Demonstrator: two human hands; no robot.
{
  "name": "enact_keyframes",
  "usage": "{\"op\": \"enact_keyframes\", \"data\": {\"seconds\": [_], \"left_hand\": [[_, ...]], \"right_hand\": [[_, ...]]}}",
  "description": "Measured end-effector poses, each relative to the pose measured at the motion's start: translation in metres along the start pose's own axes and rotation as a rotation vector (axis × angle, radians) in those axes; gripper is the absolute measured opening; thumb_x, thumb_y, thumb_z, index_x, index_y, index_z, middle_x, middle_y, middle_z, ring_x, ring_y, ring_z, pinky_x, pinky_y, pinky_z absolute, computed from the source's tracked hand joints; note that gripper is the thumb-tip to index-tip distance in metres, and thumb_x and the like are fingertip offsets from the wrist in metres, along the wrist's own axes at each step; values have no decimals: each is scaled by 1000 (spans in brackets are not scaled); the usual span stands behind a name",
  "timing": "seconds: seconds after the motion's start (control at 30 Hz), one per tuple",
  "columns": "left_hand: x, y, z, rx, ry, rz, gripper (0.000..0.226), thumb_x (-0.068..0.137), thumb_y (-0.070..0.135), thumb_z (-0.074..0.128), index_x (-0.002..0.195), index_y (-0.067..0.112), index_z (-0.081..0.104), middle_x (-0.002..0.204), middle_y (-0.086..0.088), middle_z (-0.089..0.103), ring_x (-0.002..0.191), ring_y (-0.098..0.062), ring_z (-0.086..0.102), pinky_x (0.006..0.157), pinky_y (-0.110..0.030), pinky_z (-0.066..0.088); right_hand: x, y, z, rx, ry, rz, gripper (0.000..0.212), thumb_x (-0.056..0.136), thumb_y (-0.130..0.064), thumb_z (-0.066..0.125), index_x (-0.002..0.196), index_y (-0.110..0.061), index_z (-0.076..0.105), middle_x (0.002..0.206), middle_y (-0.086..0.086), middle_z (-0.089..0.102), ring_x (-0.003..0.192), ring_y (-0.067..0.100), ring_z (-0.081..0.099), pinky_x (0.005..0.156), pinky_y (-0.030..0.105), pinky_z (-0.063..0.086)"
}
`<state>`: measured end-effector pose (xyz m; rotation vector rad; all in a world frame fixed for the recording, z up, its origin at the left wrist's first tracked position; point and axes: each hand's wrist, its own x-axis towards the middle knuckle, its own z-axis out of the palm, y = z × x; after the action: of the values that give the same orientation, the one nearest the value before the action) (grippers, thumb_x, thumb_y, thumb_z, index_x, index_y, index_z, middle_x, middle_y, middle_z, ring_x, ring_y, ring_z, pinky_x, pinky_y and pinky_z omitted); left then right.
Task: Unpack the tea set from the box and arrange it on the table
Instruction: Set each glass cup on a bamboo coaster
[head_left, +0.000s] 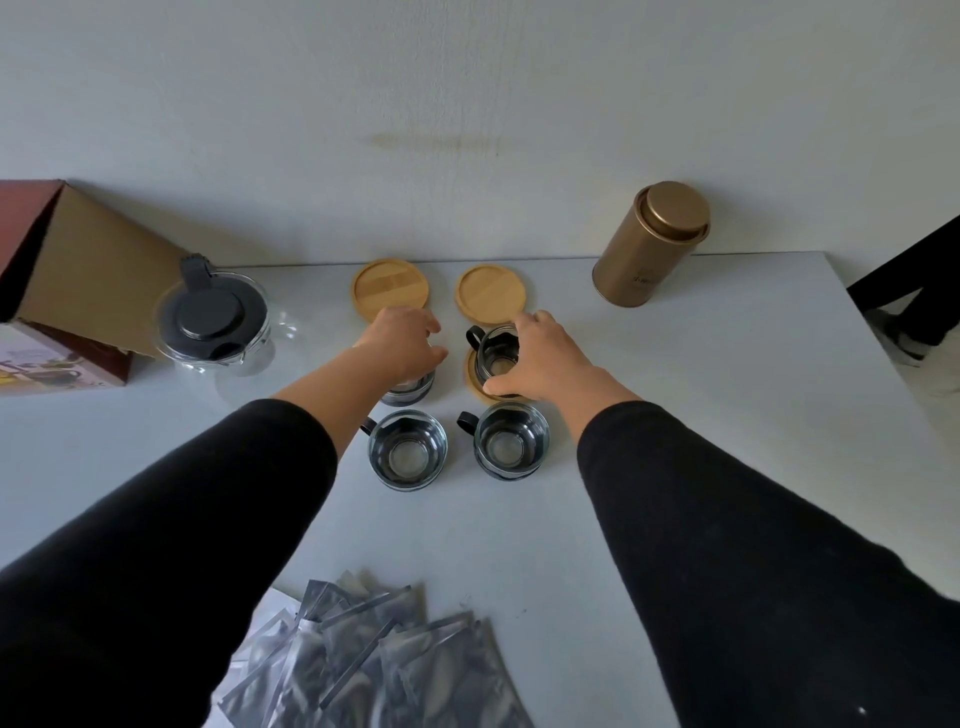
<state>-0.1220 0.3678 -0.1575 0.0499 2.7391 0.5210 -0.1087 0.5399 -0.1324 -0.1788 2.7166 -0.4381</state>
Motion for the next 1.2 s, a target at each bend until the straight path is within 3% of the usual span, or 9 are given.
{"op": "enact_keyframes", "data": {"seconds": [0.17, 0.37, 0.5, 0.63, 0.87, 1.07, 1.2], "left_hand": [[-3, 0, 2, 3, 5, 4, 45, 94, 34, 52, 133, 13, 53, 131, -6, 59, 128, -23, 48, 108, -35, 38], [-15, 1, -2, 41, -3, 32, 48, 93, 36, 53, 136, 15, 49, 140, -7, 50, 135, -25, 40, 110, -37, 34], [-25, -1, -6, 40, 52, 72, 52, 90, 36, 59, 137, 15, 49, 146, -11, 41, 137, -27, 36, 111, -39, 31], [-44, -6, -10, 34, 101, 178, 63, 83, 43, 67, 137, 16, 48, 145, -9, 42, 136, -27, 38, 112, -41, 33], [-85, -22, -1, 153, -40, 257, 112, 60, 52, 82, 149, 17, 26, 157, 0, 23, 145, -23, 22, 117, -44, 26], [-96, -28, 8, 169, -70, 238, 112, 68, 42, 81, 153, 13, 14, 160, -2, 13, 150, -24, 5, 119, -43, 18], [-97, -32, 13, 160, -77, 223, 109, 72, 39, 80, 153, 13, 12, 161, -3, 12, 150, -25, 2, 120, -41, 16]], "right_hand": [[-12, 0, -3, -6, 53, 10, 96, 73, -47, 74, 145, -12, 21, 140, 13, 36, 127, 32, 42, 102, 42, 42], [-50, -2, -9, 58, 255, 63, 79, 71, -44, 75, 130, -8, 36, 133, 10, 41, 119, 28, 48, 94, 35, 43], [-79, -3, 2, 84, 199, 88, 75, 69, -40, 77, 126, -11, 38, 127, 7, 43, 110, 25, 52, 87, 33, 45], [-99, -10, 16, 101, 89, 115, 84, 67, -37, 80, 134, -13, 35, 132, 7, 42, 116, 24, 50, 94, 34, 45], [-104, -22, 36, 26, 77, 178, 92, 66, -32, 82, 139, -9, 32, 137, 13, 42, 125, 29, 46, 101, 38, 45], [-100, -20, 45, -20, 132, 213, 76, 72, -31, 77, 133, -8, 37, 130, 13, 50, 121, 31, 48, 96, 39, 46], [-102, -21, 45, -17, 145, 201, 78, 70, -31, 78, 132, -5, 39, 130, 14, 50, 120, 31, 49, 96, 36, 44]]}}
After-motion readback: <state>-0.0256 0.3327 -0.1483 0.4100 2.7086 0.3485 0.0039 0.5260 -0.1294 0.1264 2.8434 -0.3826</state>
